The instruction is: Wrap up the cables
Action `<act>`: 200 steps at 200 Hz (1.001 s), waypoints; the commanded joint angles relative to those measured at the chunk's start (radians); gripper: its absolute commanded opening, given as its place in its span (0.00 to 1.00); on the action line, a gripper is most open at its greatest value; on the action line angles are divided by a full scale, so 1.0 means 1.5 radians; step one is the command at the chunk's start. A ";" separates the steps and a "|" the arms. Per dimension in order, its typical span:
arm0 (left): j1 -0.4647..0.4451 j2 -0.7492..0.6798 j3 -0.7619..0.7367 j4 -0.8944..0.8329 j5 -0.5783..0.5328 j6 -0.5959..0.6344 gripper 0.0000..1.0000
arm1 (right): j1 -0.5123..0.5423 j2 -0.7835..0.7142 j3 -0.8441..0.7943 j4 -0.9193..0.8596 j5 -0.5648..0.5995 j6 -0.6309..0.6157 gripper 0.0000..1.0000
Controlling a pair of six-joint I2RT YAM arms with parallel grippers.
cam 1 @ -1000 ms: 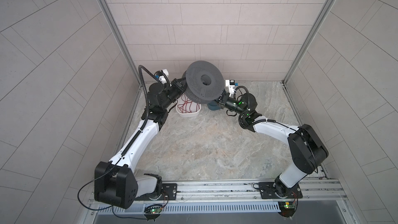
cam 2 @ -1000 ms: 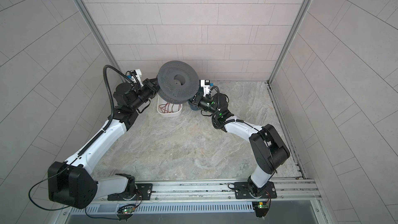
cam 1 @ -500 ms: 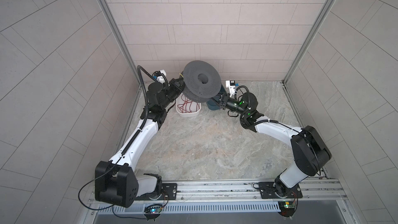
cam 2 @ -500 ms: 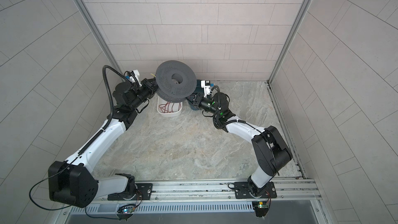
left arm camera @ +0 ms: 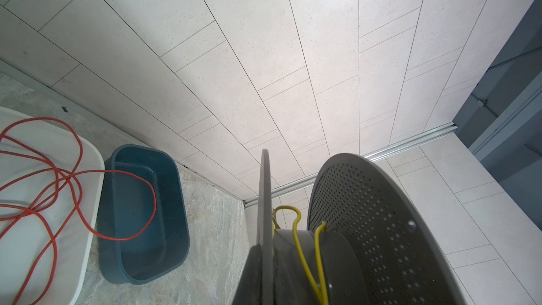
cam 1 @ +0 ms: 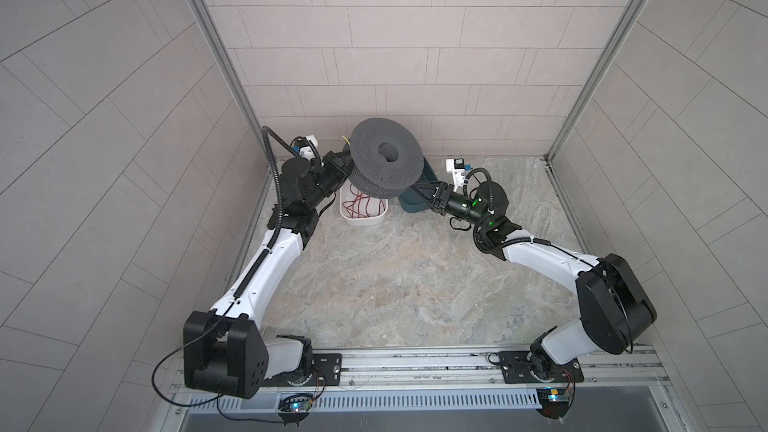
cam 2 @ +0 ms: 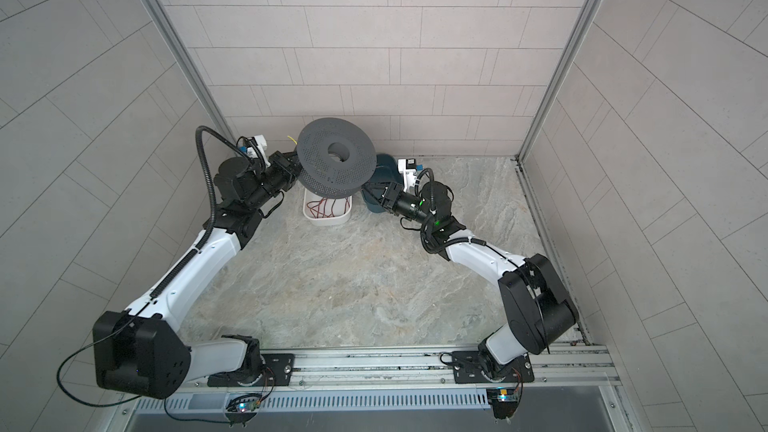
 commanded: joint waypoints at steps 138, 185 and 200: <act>0.006 0.043 0.045 0.112 0.179 -0.036 0.00 | -0.122 -0.086 0.024 -0.026 -0.131 0.073 0.47; 0.001 0.052 0.041 0.119 0.197 -0.043 0.00 | -0.118 -0.028 0.046 0.100 -0.129 0.161 0.35; 0.001 0.059 0.040 0.128 0.199 -0.052 0.00 | -0.116 -0.020 0.052 0.099 -0.129 0.161 0.33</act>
